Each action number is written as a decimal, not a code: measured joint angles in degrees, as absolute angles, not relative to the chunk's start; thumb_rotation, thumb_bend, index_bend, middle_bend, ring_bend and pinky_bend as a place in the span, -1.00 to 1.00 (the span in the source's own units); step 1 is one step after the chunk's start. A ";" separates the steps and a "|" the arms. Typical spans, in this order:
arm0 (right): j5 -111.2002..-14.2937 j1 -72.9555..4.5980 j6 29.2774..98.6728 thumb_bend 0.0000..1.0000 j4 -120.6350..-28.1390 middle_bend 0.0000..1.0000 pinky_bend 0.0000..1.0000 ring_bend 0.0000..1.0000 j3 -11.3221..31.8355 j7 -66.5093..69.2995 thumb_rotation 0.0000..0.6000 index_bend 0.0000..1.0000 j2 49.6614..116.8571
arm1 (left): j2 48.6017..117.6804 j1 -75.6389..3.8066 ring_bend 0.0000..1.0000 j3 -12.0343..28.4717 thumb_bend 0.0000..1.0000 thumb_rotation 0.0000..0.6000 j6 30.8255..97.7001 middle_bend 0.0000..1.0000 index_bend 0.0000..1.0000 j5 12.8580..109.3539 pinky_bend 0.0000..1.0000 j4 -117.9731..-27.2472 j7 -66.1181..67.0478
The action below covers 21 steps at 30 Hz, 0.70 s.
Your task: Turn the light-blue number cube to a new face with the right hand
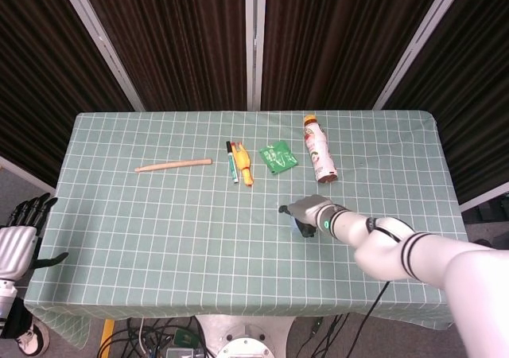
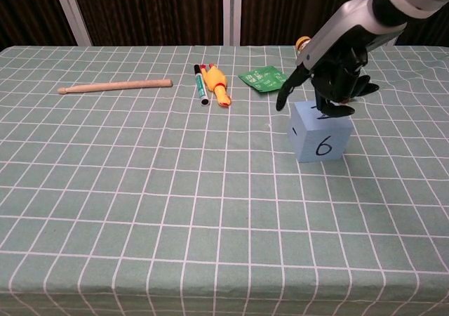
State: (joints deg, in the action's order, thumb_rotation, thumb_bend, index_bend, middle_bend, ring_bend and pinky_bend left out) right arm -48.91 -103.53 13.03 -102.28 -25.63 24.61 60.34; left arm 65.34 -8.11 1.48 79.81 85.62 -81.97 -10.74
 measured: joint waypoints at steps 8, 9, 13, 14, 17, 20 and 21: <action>-56.03 -87.40 39.24 1.00 -112.90 0.99 0.49 0.72 -27.19 15.48 1.00 -0.97 49.70 | 65.47 -7.86 -1.00 1.48 -1.00 1.00 80.93 -1.00 -0.95 86.00 -1.00 -84.58 -7.90; -56.81 -84.67 43.30 1.00 -113.55 1.00 0.49 0.72 -27.61 13.84 1.00 -0.93 49.15 | 65.42 -7.83 -1.00 1.49 -1.00 1.00 81.06 -1.00 -0.95 86.02 -1.00 -85.10 -7.45; -60.65 -69.36 61.88 1.00 -113.90 0.98 0.46 0.68 -28.80 8.56 1.00 -0.76 48.75 | 65.21 -7.69 -1.00 1.55 -1.00 1.00 81.59 -1.00 -0.95 86.07 -1.00 -87.55 -5.19; -61.99 -63.85 67.40 0.98 -112.97 0.93 0.42 0.62 -28.88 7.73 1.00 -0.74 49.32 | 65.20 -7.65 -1.00 1.56 -1.00 1.00 81.76 -1.00 -0.95 86.10 -1.00 -88.14 -4.36; -65.61 -49.66 80.10 0.16 -107.68 0.18 -0.07 -0.11 -28.46 6.36 1.00 -0.87 52.50 | 65.46 -7.56 -1.00 1.62 -1.00 1.00 82.24 -1.00 -0.95 86.19 -1.00 -89.19 -2.30; -68.54 -36.85 89.03 -0.78 -98.38 -0.87 -0.85 -0.95 -27.23 5.07 1.00 -1.00 57.83 | 66.14 -7.48 -1.00 1.82 -1.00 1.00 82.78 -1.00 -0.95 86.17 -1.00 -89.80 -0.57; -69.36 -32.59 91.45 -0.93 -94.13 -1.00 -0.98 -1.00 -26.36 4.46 1.00 -1.00 60.30 | 66.27 -7.47 -1.00 1.87 -1.00 1.00 82.90 -1.00 -0.95 86.17 -1.00 -89.89 -0.36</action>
State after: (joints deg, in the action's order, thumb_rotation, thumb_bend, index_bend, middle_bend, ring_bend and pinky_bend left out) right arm -69.36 -32.59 91.45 -94.13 -26.36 4.46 60.30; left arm 66.27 -7.47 1.87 82.90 86.17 -89.89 -0.36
